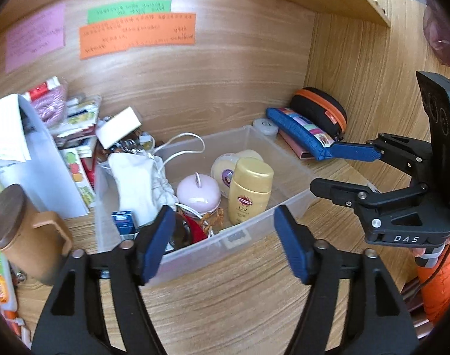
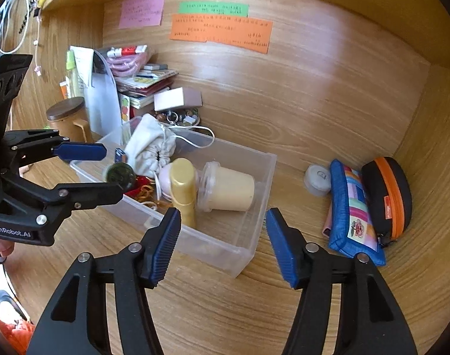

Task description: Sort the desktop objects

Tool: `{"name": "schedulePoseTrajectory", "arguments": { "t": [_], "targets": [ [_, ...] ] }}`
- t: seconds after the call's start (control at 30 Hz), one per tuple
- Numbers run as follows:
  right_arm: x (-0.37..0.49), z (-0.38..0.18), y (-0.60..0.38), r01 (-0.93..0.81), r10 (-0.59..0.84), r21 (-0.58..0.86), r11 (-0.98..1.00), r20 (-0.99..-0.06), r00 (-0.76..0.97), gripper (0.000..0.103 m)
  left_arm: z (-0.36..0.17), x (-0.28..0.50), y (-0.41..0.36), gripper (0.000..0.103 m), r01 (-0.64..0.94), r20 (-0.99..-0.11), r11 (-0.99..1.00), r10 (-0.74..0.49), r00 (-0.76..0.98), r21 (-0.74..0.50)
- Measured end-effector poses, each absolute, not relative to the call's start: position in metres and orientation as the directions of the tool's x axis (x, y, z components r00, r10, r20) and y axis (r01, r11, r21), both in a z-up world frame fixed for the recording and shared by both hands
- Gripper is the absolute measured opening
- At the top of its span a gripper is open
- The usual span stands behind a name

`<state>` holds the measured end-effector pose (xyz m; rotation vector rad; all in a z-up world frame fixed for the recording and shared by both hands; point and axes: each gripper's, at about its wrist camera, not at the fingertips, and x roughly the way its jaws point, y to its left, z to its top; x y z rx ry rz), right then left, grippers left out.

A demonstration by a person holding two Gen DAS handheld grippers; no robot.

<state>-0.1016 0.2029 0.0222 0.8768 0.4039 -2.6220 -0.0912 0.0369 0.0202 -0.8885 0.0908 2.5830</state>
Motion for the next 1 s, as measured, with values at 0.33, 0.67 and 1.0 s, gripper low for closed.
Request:
{"name": "schedulePoseTrajectory", "arguments": {
  "t": [0.33,0.67,1.0],
  "targets": [
    [-0.063,0.040,0.202,0.373,-0.251,-0.124,-0.919,-0.546,-0.799,0.089,0.038,-0.047,0.019,0.095,-0.315,-0.523,-0.947,0.304,-0.796,-0.071],
    [-0.028,0.037,0.198,0.267,-0.175,-0.124,-0.956,-0.490,-0.854,0.103,0.040,-0.008,0.010,0.099,-0.154,-0.469,-0.987,0.162,-0.868,-0.055],
    [-0.007,0.025,0.209,0.197,-0.160,-0.028,-0.980,-0.483,-0.861,0.103,0.021,0.013,0.014,0.100,-0.090,-0.458,-0.994,0.105,-0.883,-0.053]
  ]
}}
